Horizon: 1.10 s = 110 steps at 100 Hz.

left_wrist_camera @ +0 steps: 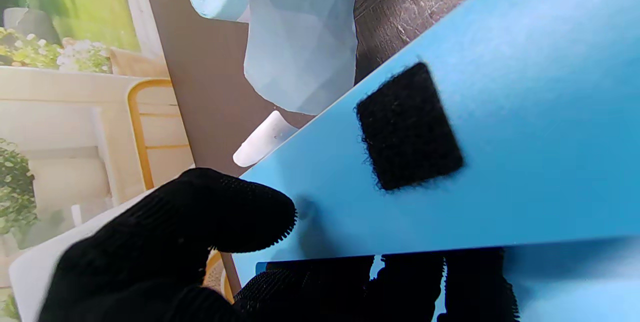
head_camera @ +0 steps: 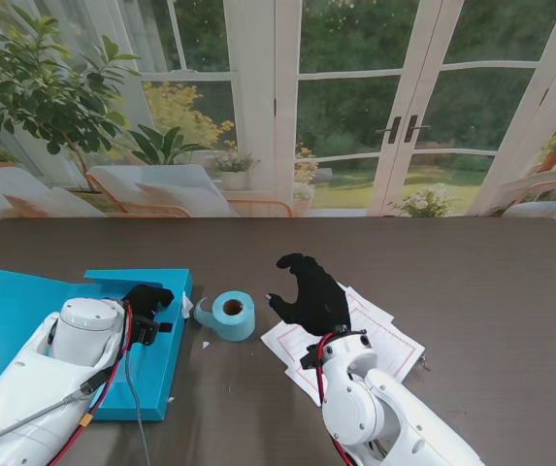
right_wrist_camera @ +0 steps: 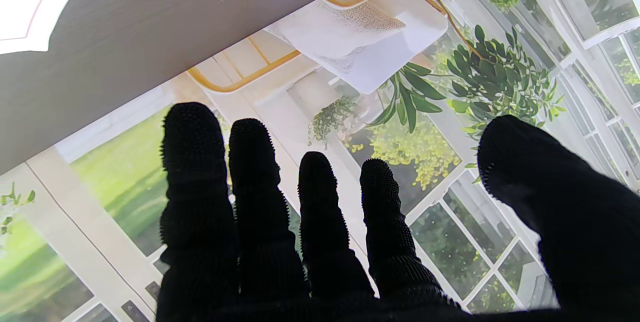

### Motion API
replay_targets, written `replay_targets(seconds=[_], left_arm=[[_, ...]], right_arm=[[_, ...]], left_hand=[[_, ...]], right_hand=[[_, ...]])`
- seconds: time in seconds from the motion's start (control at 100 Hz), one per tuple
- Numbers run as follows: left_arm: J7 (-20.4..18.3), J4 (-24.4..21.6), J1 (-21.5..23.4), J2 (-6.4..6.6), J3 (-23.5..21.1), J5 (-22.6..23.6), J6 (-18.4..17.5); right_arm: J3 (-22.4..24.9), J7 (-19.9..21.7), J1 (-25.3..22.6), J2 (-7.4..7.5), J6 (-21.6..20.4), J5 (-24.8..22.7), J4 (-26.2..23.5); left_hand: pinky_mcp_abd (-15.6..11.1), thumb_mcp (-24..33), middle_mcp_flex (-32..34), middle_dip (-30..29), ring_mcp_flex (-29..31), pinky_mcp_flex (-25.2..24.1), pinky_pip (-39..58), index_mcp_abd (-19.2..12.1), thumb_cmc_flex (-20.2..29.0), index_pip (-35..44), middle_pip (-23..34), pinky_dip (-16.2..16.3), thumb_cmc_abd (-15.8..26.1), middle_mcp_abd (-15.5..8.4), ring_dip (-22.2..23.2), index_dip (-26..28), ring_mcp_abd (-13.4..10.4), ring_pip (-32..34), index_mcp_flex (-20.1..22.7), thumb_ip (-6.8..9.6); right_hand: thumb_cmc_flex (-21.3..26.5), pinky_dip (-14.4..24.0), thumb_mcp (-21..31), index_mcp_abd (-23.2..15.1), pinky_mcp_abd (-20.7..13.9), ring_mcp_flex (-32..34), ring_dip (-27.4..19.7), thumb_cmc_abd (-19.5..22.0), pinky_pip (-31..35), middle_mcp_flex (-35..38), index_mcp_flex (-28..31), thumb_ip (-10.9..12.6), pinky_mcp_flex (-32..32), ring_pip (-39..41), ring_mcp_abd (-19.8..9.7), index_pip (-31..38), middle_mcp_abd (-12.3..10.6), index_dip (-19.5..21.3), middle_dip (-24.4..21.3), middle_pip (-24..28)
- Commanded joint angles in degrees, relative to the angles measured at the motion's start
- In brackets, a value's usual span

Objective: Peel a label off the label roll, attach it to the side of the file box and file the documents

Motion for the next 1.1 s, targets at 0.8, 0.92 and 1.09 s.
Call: replay_targets(seconds=[0.8, 0.92, 1.09], left_arm=[[0.3, -17.3, 9.2, 1.58, -5.9, 8.5, 1.6], [5.2, -22.1, 12.3, 1.32, -5.6, 14.8, -2.6], [14.5, -24.3, 16.0, 0.28, -5.1, 20.6, -18.1]], right_arm=[[0.5, 1.4, -1.0, 0.04, -0.6, 0.6, -0.6], [0.7, 1.5, -1.0, 0.04, -0.6, 0.8, -0.4], [2.2, 1.7, -1.6, 0.39, -1.6, 0.6, -0.8]], left_hand=[[-11.6, -7.4, -26.4, -27.9, -26.4, -10.4, -56.5, 4.1, -1.6, -43.6, -25.7, 2.0, 2.0, 2.8, -16.6, -16.4, -6.2, -36.5, -6.0, -3.0], [-10.8, -7.6, -21.1, -20.8, -22.4, -7.6, -53.4, 3.8, -2.0, -41.4, -23.3, 10.7, 1.6, 3.0, -8.5, -14.9, -4.9, -31.8, -3.1, -3.41], [-8.6, -6.7, -13.2, -14.8, -18.5, -4.1, -52.0, 1.9, -1.6, -37.9, -21.8, 18.0, -0.2, 2.7, -2.8, -13.5, -2.6, -24.9, 2.5, -2.52]], right_hand=[[-1.7, 0.6, -0.9, -0.8, -0.5, -0.1, -0.1, 1.9, -1.0, 0.9, 0.9, 0.6, -27.8, -0.7, -0.8, -0.6, 0.3, -0.4, -0.3, -1.1], [-1.8, 0.6, -1.0, -0.8, -0.5, -0.2, -0.1, 1.9, -1.1, 0.8, 0.9, 0.6, -27.8, -0.7, -0.8, -0.7, 0.2, -0.4, -0.3, -1.1], [-1.7, 0.6, -1.1, -0.8, -0.5, -0.4, -0.2, 1.9, -1.1, 0.7, 0.9, 0.6, -27.8, -0.9, -0.8, -0.7, 0.3, -0.4, -0.4, -1.2]])
